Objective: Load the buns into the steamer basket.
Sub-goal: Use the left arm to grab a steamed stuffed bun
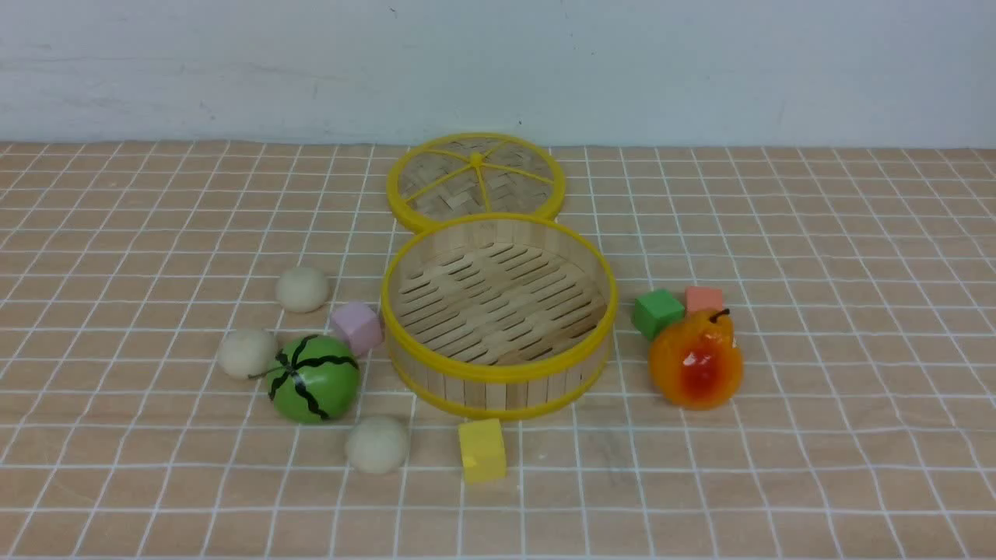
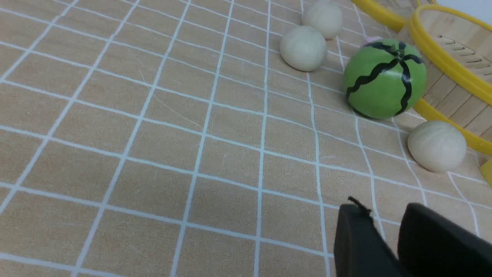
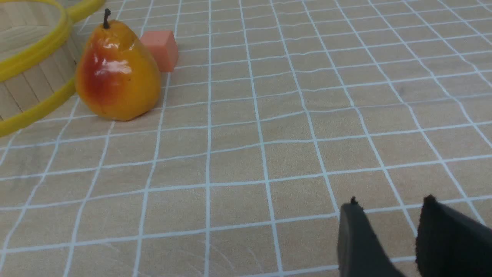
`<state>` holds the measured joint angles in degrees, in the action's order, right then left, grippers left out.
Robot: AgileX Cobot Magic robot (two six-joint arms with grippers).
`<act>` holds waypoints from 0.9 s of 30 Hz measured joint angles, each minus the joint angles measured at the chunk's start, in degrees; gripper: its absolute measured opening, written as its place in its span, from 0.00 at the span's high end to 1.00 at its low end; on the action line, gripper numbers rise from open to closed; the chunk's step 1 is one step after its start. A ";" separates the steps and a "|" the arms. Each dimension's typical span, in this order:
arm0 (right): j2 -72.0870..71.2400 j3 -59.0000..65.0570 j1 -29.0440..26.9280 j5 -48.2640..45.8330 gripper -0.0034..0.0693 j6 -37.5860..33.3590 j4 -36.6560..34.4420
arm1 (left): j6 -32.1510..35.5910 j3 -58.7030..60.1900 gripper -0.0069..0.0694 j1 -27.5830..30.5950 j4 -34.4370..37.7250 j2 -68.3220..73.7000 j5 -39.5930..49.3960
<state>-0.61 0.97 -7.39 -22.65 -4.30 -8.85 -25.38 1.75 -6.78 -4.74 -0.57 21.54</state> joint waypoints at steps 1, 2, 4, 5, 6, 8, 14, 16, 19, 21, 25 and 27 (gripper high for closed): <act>0.00 0.00 0.00 0.00 0.62 0.00 0.00 | 0.00 0.00 0.68 0.00 0.00 0.00 0.00; 0.00 0.00 0.00 0.00 0.62 0.00 0.00 | 0.00 0.00 0.68 0.00 0.00 0.00 0.00; 0.00 0.00 0.00 0.00 0.62 0.00 0.00 | 0.00 0.00 0.68 0.00 0.00 0.00 0.00; 0.00 0.00 0.00 0.00 0.62 0.00 0.00 | 0.00 0.00 0.68 0.00 0.00 0.00 0.00; 0.00 0.00 0.00 0.00 0.62 0.00 0.00 | 0.00 0.00 0.68 0.00 0.00 0.00 0.00; 0.00 0.00 0.00 0.00 0.62 0.00 0.00 | 0.00 0.00 0.68 0.00 0.00 0.00 0.00; 0.00 0.00 0.00 0.00 0.62 0.00 0.00 | 0.00 0.00 0.67 0.00 0.00 0.00 0.00; 0.00 0.00 0.00 0.00 0.62 0.00 0.00 | 0.00 0.00 0.67 0.00 0.00 0.00 0.00; 0.00 0.00 0.00 0.00 0.62 0.00 0.00 | 0.00 0.00 0.67 0.00 0.00 0.00 0.00; 0.00 0.00 0.00 0.00 0.62 0.00 0.00 | 0.00 0.00 0.67 0.00 0.00 0.00 0.00; 0.00 0.00 0.00 0.00 0.62 0.00 0.00 | 0.00 0.00 0.67 0.00 0.00 0.00 0.00; 0.00 0.00 0.00 0.00 0.62 0.00 0.00 | 0.00 0.00 0.67 0.00 -0.28 0.00 0.00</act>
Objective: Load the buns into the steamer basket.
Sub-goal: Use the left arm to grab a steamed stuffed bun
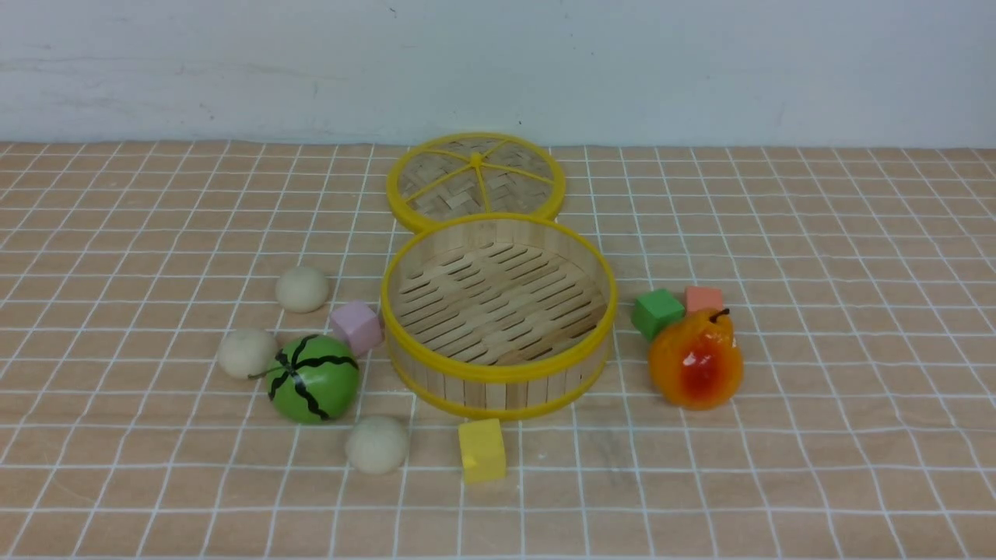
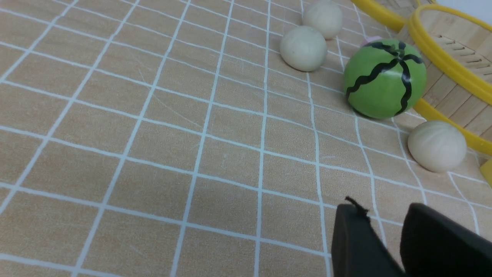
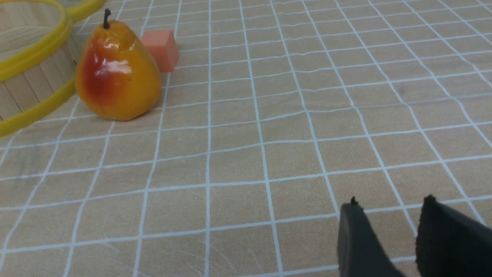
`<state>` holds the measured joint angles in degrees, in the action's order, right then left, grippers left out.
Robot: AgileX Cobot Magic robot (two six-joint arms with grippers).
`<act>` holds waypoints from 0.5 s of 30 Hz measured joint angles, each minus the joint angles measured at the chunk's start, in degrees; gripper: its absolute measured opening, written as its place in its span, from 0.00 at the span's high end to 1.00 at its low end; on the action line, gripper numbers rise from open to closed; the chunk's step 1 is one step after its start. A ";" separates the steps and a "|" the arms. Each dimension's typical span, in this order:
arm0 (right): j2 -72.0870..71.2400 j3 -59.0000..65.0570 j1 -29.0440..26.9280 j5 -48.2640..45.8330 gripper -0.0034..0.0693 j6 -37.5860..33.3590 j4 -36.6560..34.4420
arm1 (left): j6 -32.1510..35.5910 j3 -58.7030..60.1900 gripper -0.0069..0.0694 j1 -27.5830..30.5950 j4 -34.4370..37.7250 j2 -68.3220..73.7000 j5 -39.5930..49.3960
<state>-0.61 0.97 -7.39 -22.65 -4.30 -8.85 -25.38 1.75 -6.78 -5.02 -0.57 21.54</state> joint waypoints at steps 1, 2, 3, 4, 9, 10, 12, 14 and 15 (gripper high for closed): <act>0.00 0.00 0.00 0.00 0.62 0.00 0.00 | 0.07 0.00 0.67 0.00 -0.37 0.00 -0.06; 0.00 0.00 0.00 0.00 0.62 0.00 0.00 | 0.07 0.00 0.66 0.00 -0.76 0.00 -0.30; 0.00 0.00 0.00 0.00 0.62 0.00 0.00 | 0.07 0.00 0.66 0.00 -1.15 0.00 -0.89; 0.00 0.00 0.00 0.00 0.62 0.00 0.00 | 0.07 0.00 0.66 0.00 -1.32 0.00 -1.93; 0.00 0.00 0.00 0.00 0.62 0.00 0.00 | -1.37 0.00 0.65 0.00 -0.14 0.00 -9.86; 0.00 0.00 0.00 0.00 0.62 0.00 0.00 | -2.53 0.00 0.65 0.00 0.99 0.00 -12.79; 0.00 0.00 0.00 0.00 0.62 0.00 0.00 | -4.18 0.00 0.65 0.00 2.10 0.00 -15.70; 0.00 0.00 0.00 0.00 0.62 0.00 0.00 | -6.75 0.00 0.65 0.00 3.95 0.00 -25.82; 0.00 0.00 0.00 0.00 0.62 0.00 0.00 | -7.14 0.00 0.64 0.00 4.17 0.00 -29.30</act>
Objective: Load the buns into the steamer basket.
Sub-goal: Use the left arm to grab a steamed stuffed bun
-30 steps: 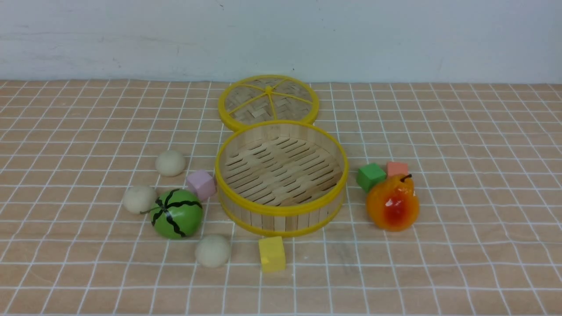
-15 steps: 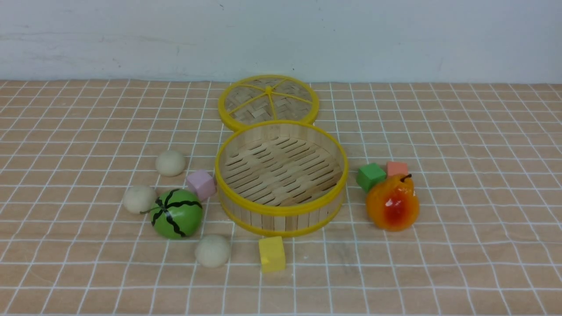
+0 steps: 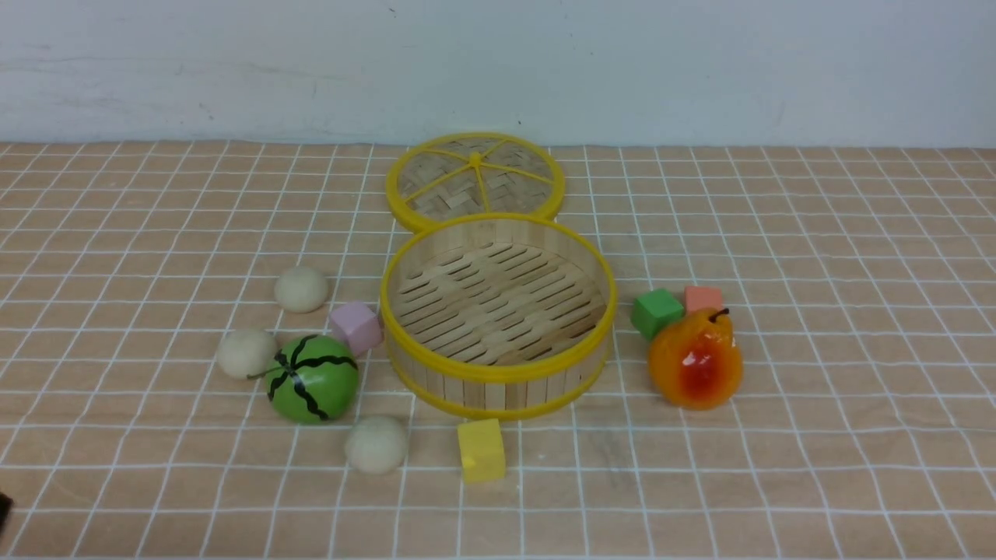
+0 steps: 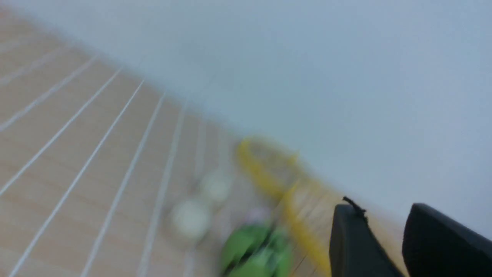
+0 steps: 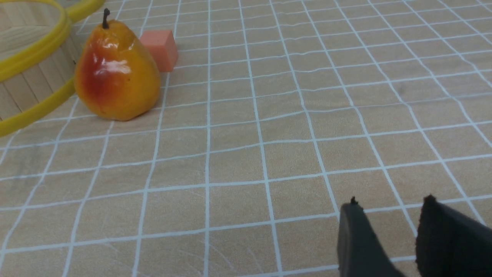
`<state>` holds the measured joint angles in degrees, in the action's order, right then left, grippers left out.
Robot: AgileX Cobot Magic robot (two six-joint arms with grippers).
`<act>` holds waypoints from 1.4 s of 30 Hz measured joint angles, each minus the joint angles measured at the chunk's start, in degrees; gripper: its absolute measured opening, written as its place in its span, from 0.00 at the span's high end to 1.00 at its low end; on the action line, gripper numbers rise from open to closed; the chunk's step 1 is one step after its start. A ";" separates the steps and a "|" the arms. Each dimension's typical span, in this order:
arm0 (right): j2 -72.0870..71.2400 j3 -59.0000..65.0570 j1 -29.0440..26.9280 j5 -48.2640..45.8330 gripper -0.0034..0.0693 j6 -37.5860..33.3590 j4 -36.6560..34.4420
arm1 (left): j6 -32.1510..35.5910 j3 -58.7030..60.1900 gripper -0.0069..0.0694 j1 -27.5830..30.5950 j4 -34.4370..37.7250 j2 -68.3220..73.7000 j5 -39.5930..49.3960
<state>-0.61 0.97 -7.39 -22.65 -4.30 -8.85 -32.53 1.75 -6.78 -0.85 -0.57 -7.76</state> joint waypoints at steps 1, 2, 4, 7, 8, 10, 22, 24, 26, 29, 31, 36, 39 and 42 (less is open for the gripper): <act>0.00 0.00 0.00 0.00 0.62 0.00 0.00 | -0.21 -0.20 0.64 0.00 0.07 0.00 -2.16; 0.00 0.00 0.00 0.00 0.62 0.00 0.00 | -0.21 -0.20 0.64 0.00 0.07 0.00 -2.56; 0.00 0.00 0.00 0.00 0.62 0.00 0.00 | -0.31 -4.59 0.64 0.00 0.34 0.00 -4.59; 0.00 0.00 0.00 0.00 0.62 0.00 0.00 | -0.31 -11.71 0.64 0.00 0.34 0.34 -3.73; 0.00 0.00 0.00 0.00 0.62 0.00 0.00 | -0.31 -16.18 0.63 0.00 0.39 1.80 -1.86; 0.00 0.00 0.00 0.00 0.62 0.00 0.00 | -0.31 -24.28 0.63 0.00 0.39 5.00 2.49; 0.00 0.00 0.00 0.00 0.62 0.00 0.00 | 1.99 -46.99 0.62 0.00 -2.99 31.62 44.36; 0.00 0.00 0.00 0.00 0.62 0.00 0.00 | 2.41 -46.99 0.62 0.00 -4.17 37.50 48.21; 0.00 0.00 0.00 0.00 0.62 0.00 0.00 | 2.43 -46.99 0.61 0.00 -3.52 42.12 48.82; 0.00 0.00 0.00 0.00 0.62 0.00 0.00 | 4.34 -47.24 0.61 0.00 0.85 48.98 49.38; 0.00 0.00 0.00 0.00 0.62 0.00 0.00 | 8.05 -48.06 0.61 0.00 5.14 52.68 49.55; 0.00 0.00 0.00 0.00 0.62 0.00 0.00 | 22.31 -52.17 0.60 -0.64 18.27 60.80 51.89; 0.00 0.00 0.00 0.00 0.62 0.00 0.00 | 24.85 -55.27 0.60 -2.55 21.65 65.97 55.80; 0.00 0.00 0.00 0.00 0.62 0.00 0.00 | 23.87 -58.45 0.59 -6.95 19.17 71.57 58.46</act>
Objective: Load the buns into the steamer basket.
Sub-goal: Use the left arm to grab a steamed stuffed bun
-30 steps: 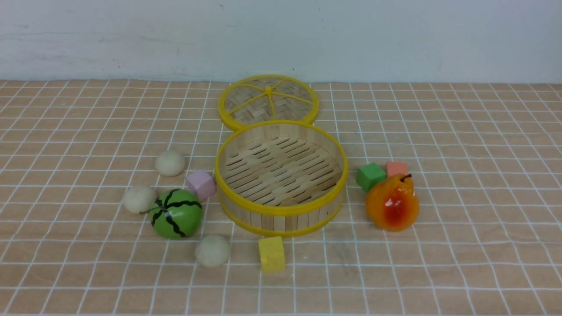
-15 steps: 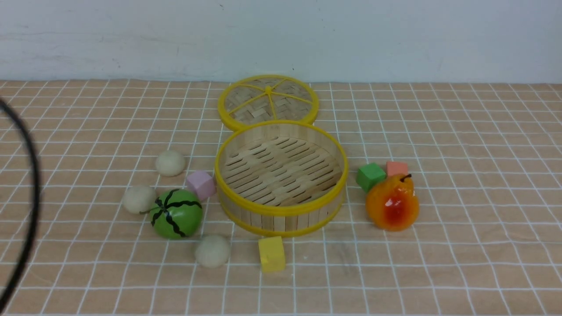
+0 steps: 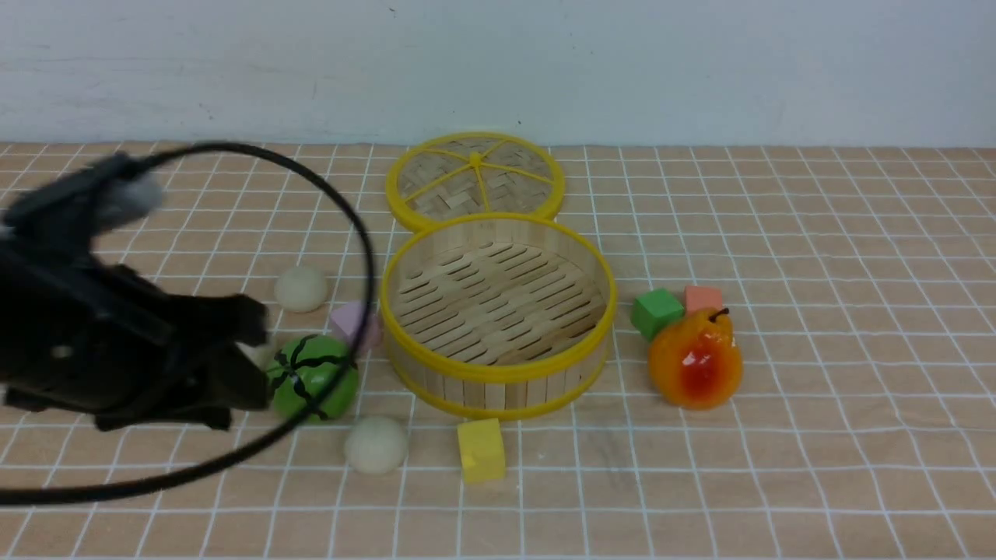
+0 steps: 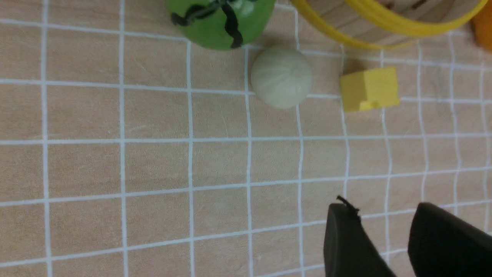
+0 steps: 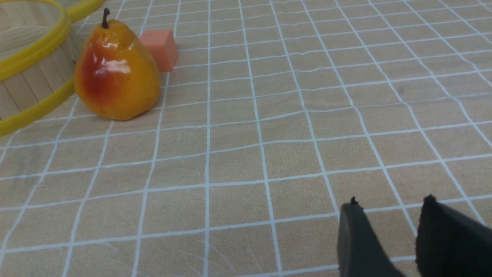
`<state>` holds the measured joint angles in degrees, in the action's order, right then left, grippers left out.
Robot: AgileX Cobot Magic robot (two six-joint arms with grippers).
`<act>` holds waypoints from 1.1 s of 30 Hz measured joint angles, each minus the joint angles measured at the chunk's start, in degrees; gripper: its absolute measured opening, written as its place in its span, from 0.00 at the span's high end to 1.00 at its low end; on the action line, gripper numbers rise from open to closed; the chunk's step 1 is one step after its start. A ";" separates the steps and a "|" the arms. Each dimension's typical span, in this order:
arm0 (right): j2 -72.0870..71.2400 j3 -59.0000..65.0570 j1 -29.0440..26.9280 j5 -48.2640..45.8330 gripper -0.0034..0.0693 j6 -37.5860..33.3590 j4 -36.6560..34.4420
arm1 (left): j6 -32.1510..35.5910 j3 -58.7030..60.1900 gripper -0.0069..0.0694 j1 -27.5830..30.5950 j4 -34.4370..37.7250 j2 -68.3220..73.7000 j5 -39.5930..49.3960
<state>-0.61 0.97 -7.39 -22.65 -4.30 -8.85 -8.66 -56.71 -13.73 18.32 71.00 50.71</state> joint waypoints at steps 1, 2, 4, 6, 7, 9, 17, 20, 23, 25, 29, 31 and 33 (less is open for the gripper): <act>0.00 0.00 0.00 0.00 0.62 0.00 0.00 | -1.19 -0.85 0.59 -1.48 -1.69 1.78 0.26; 0.00 0.00 0.00 0.00 0.62 0.00 0.00 | -3.28 -1.84 0.59 -3.38 -4.21 3.42 0.40; 0.00 0.00 0.00 0.00 0.62 0.00 0.00 | -6.97 -3.28 0.59 -5.98 -8.29 5.50 0.41; 0.00 0.00 0.00 0.00 0.62 0.00 0.00 | -13.74 -4.79 0.59 -10.00 -15.45 8.36 0.41; 0.00 0.00 0.00 0.00 0.62 0.00 0.00 | -16.78 -5.30 0.59 -11.65 -18.32 9.94 0.34; 0.00 0.00 0.00 0.00 0.62 0.00 0.00 | -20.80 -5.60 0.59 -13.44 -21.96 11.82 -0.19; 0.00 0.00 0.00 0.00 0.62 0.00 0.00 | -25.34 -5.70 0.59 -14.55 -25.25 19.30 -4.42; 0.00 0.00 0.00 0.00 0.62 0.00 0.00 | -25.52 -5.70 0.59 -14.55 -25.42 20.63 -7.15; 0.00 0.00 0.00 0.00 0.62 0.00 0.00 | -25.52 -6.10 0.59 -14.60 -25.30 22.41 -11.46; 0.00 0.00 0.00 0.00 0.62 0.00 0.00 | -25.52 -6.17 0.59 -14.60 -25.22 23.68 -14.55; 0.00 0.00 0.00 0.00 0.62 0.00 0.00 | -25.52 -6.17 0.59 -14.60 -25.22 26.57 -18.05; 0.00 0.00 0.00 0.00 0.62 0.00 0.00 | -25.52 -6.17 0.59 -14.60 -25.22 28.28 -19.31; 0.00 0.00 0.00 0.00 0.62 0.00 0.00 | -25.52 -6.17 0.59 -14.60 -25.27 29.81 -20.00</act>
<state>-0.61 0.97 -7.39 -22.65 -4.30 -8.85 -34.18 -62.87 -28.33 -6.95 100.81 30.71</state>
